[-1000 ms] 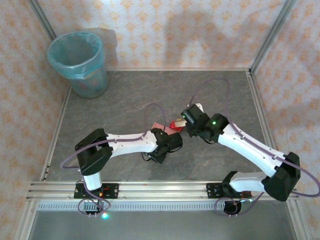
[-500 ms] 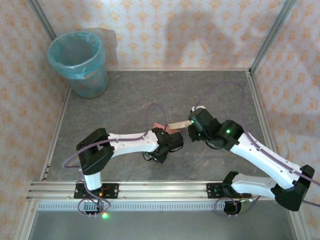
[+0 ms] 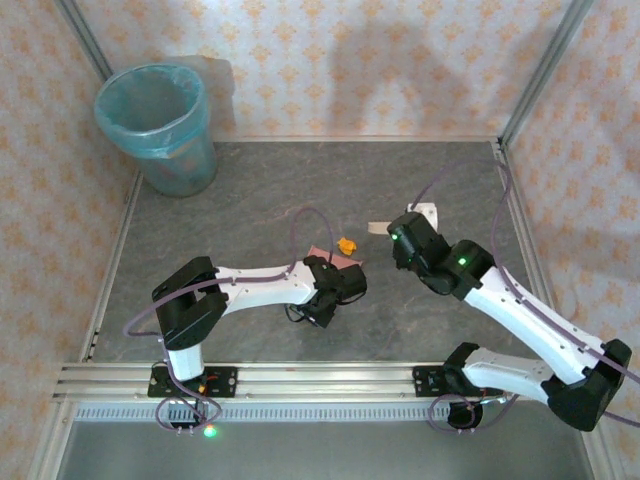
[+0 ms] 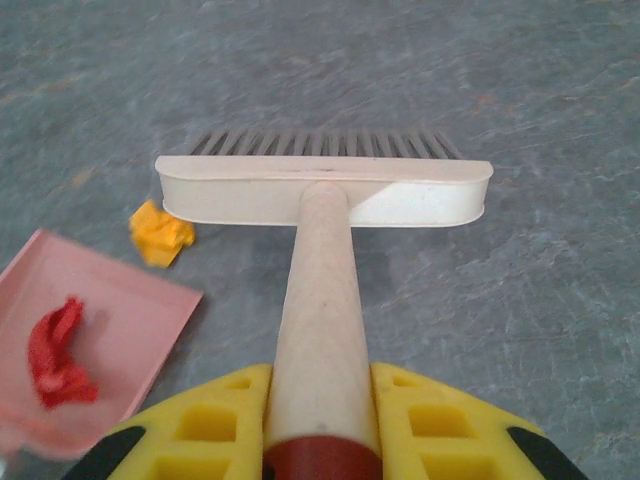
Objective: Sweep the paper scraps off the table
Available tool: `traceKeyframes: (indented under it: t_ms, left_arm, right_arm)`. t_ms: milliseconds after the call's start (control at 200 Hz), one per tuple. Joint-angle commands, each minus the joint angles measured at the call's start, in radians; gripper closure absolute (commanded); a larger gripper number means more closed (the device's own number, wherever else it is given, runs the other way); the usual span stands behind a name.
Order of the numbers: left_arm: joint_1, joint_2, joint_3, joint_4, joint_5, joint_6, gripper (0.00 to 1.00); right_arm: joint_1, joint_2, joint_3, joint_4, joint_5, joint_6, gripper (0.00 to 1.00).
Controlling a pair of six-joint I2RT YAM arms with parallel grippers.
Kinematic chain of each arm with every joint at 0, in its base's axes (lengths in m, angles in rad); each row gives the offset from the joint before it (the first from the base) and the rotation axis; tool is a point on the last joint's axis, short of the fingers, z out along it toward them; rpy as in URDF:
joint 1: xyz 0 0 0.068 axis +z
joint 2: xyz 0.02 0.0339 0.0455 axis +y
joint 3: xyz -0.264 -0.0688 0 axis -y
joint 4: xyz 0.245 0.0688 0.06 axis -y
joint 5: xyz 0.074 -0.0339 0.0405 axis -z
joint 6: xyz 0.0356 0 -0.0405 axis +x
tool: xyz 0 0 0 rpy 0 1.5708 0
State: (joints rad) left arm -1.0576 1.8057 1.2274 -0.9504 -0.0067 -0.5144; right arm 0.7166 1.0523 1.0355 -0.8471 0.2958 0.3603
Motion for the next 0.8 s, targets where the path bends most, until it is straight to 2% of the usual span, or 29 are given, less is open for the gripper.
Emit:
traceKeyframes:
  t_ms: [0, 190, 385, 611, 791]
  left_arm:
    - [0.006, -0.027, -0.011, 0.001, 0.005, 0.006, 1.00]
    - [0.005, -0.029, -0.006, -0.001, 0.007, 0.006, 1.00]
    - [0.006, -0.024, 0.000, -0.008, -0.005, 0.010, 1.00]
    - [0.007, -0.025, 0.004, -0.006, -0.021, 0.013, 1.00]
    - [0.008, -0.030, 0.003, -0.001, -0.036, 0.010, 1.00]
  right_arm:
    - [-0.035, 0.053, -0.017, 0.161, 0.035, 0.027, 1.00]
    - [-0.037, 0.256, 0.079, 0.164, 0.009, -0.017, 1.00]
    - [-0.035, 0.351, 0.113, 0.163, -0.109, -0.032, 1.00]
    - [-0.018, 0.308, 0.053, 0.139, -0.200, -0.046, 1.00]
    - [0.023, 0.246, 0.019, 0.060, -0.218, -0.052, 1.00]
